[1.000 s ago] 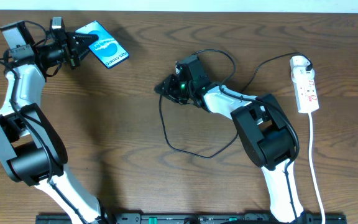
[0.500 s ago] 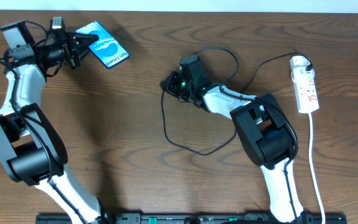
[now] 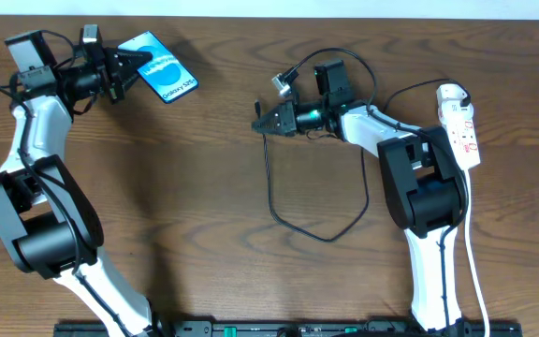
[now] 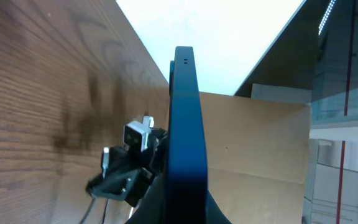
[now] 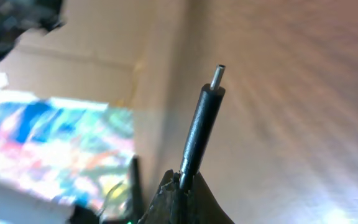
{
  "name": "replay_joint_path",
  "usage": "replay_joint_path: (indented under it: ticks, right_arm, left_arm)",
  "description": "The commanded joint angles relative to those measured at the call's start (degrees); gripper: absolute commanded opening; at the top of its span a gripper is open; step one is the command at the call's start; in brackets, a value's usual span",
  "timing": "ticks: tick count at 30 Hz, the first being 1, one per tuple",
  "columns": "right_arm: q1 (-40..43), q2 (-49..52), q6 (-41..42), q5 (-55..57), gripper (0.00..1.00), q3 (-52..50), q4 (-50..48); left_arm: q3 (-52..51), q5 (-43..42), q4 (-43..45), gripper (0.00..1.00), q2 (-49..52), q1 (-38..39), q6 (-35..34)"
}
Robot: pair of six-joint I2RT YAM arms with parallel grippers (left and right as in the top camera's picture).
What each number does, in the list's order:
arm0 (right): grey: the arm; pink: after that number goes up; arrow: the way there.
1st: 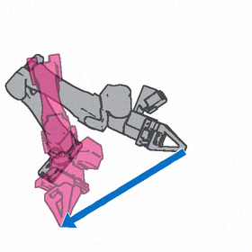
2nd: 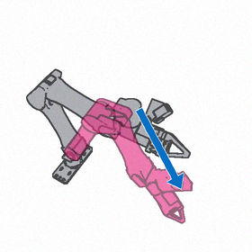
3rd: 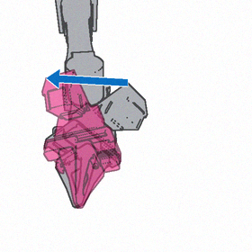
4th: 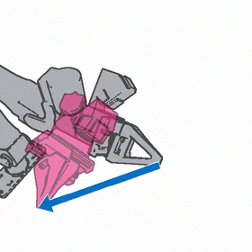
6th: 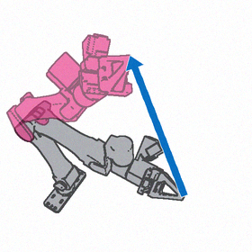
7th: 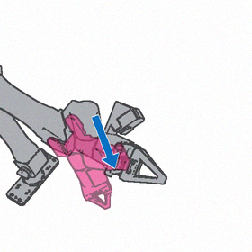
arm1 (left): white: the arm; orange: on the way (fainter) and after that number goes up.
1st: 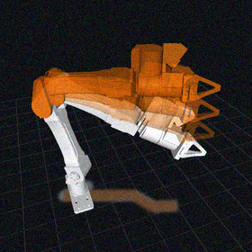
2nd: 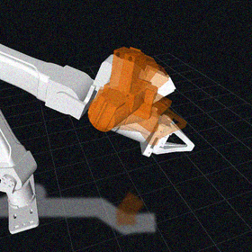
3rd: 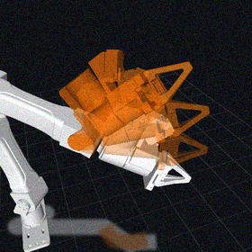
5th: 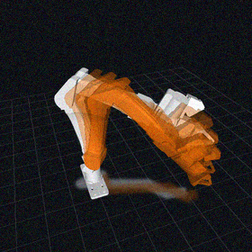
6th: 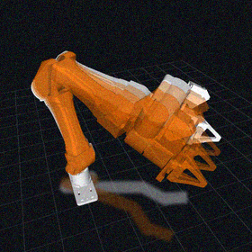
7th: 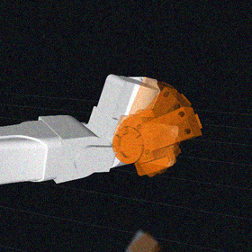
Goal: Plug charger to phone and switch on socket
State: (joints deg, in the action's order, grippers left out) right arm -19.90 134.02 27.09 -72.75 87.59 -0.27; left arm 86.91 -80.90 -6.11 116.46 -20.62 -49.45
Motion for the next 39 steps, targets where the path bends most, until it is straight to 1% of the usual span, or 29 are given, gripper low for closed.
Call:
replay_joint_path:
  ticks: [1,7,10,13,18,22,24,30,33,35,38,39]
  right_arm:
    - [-0.07,0.44,-3.15,-11.06,0.01,1.05,-0.42]
    - [-0.04,0.22,-0.48,-12.83,0.01,2.93,-0.39]
    - [0.02,-0.02,2.47,-13.40,0.01,4.98,-0.42]
    - [0.04,-0.42,6.23,-13.38,0.01,7.17,-0.39]
    - [0.02,-0.42,16.06,-11.72,0.01,9.27,-0.46]
    - [-0.39,-0.63,16.74,-12.57,0.02,9.27,-0.81]
    - [-1.18,-0.63,17.07,-16.81,0.02,9.27,-5.57]
    - [-5.25,-2.82,17.77,-16.81,0.01,9.27,-12.66]
    - [-7.87,-3.19,22.01,-16.79,0.01,9.27,-17.70]
    - [-9.57,-3.19,23.19,-16.76,0.01,9.27,-19.52]
    - [-10.91,-3.19,24.13,-16.76,0.01,9.27,-20.98]
    - [-11.06,-3.19,24.26,-16.76,0.01,9.27,-21.31]
  left_arm:
    - [0.42,-2.64,0.20,0.07,-0.44,1.31,0.76]
    - [0.42,-2.67,0.22,0.07,-0.44,2.73,0.76]
    - [0.42,-2.67,0.22,0.07,-0.44,2.97,0.76]
    - [0.42,-2.67,0.20,0.07,-0.44,2.97,0.76]
    - [0.42,-2.69,0.20,0.07,-0.44,2.97,0.76]
    - [0.42,-2.67,0.20,0.07,-0.44,2.97,0.76]
    - [0.42,-2.67,0.22,0.07,-0.44,2.97,0.76]
    - [0.42,-2.69,0.24,0.07,-0.44,2.97,0.76]
    - [0.42,-2.69,0.26,0.07,-0.44,2.80,0.70]
    - [0.42,-2.78,0.28,0.07,-0.44,2.54,0.57]
    - [0.44,-6.27,4.83,0.07,-0.44,1.79,-1.27]
    - [0.44,-8.17,8.13,0.07,-0.44,1.49,-2.80]
